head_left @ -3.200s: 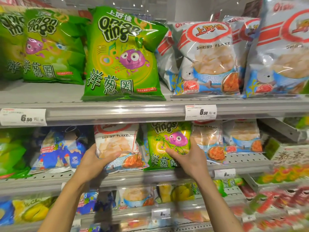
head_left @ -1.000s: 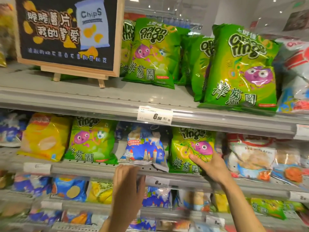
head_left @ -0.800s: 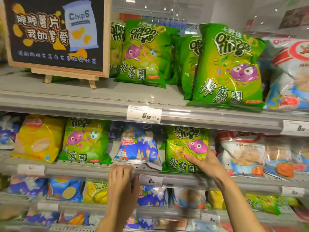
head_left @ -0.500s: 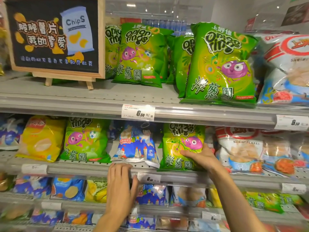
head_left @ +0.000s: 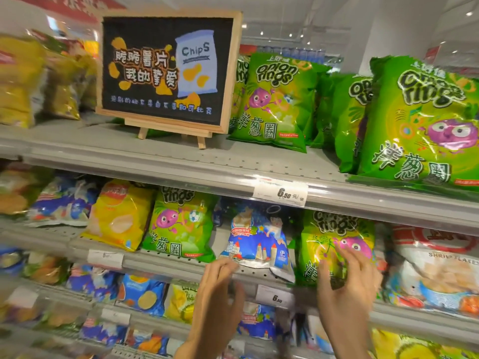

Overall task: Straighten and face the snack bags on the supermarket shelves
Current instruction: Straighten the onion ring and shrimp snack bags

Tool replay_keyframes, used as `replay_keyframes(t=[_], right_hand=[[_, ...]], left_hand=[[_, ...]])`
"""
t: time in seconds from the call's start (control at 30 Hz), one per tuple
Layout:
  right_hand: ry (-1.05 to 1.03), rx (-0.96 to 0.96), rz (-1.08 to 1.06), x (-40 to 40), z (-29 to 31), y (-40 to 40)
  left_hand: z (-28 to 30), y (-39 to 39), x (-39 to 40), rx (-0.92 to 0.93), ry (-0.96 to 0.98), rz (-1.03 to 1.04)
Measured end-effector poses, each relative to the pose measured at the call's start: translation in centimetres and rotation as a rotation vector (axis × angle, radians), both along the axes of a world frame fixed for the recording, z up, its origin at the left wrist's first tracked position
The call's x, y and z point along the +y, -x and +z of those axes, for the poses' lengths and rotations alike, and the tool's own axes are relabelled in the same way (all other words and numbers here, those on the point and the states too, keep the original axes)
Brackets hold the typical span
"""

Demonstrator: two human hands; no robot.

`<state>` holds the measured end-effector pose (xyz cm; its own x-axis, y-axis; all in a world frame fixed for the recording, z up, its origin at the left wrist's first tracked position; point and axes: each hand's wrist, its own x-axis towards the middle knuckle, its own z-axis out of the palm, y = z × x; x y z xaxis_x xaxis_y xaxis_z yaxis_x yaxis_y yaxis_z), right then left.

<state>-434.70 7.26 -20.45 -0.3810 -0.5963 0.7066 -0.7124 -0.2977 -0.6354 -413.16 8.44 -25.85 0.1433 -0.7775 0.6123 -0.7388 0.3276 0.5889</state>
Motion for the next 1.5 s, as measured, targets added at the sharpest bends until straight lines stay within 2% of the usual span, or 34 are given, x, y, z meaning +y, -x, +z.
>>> replay_keyframes(t=[0.1, 0.17, 0.23, 0.33, 0.43, 0.57, 0.73, 0.8, 0.9, 1.17, 1.3, 1.4, 1.5], right_hand=[[0.008, 0.007, 0.046, -0.6, 0.6, -3.9], [-0.166, -0.061, 0.134, -1.7, 0.7, -6.2], [-0.374, -0.118, 0.188, -3.2, 1.0, -7.9], [-0.551, -0.142, 0.182, -5.2, 1.4, -9.2], [-0.701, -0.169, 0.175, -6.6, 1.4, -9.1], [-0.712, -0.395, 0.224, -8.2, 1.1, -8.5], [-0.837, -0.443, 0.35, -8.1, 2.4, -9.1], [-0.852, -0.448, 0.347, -8.3, 2.7, -9.3], [-0.886, -0.462, 0.341, -8.5, 2.9, -9.2], [-0.812, -0.498, 0.331, -8.0, 2.4, -9.8], [-0.73, -0.401, 0.25, -7.4, 2.8, -10.1], [-0.657, -0.223, 0.118, -6.0, 4.3, -9.8], [-0.646, -0.216, 0.103, -4.1, 5.1, -8.3]], left_hand=[[1.9, -4.0, -0.2, 0.104, 0.092, 0.073], [3.1, -7.5, -1.0, 0.2, 0.128, 0.137], [4.1, -11.1, -2.3, 0.292, 0.036, 0.182], [4.7, -15.1, -4.4, 0.323, -0.157, 0.209], [4.2, -17.0, -6.3, 0.226, -0.204, 0.141], [4.4, -19.0, -8.3, 0.398, -0.441, -0.061], [5.1, -20.0, -9.8, 0.534, -0.588, -0.157], [5.2, -20.3, -10.1, 0.585, -0.606, -0.23], [5.3, -20.4, -10.5, 0.54, -0.601, -0.338], [6.0, -19.8, -9.7, 0.633, -0.497, -0.437], [5.9, -20.0, -9.1, 0.641, -0.488, -0.454], [5.7, -20.0, -9.2, 0.679, -0.462, -0.383], [5.6, -18.8, -9.6, 0.659, -0.448, -0.386]])
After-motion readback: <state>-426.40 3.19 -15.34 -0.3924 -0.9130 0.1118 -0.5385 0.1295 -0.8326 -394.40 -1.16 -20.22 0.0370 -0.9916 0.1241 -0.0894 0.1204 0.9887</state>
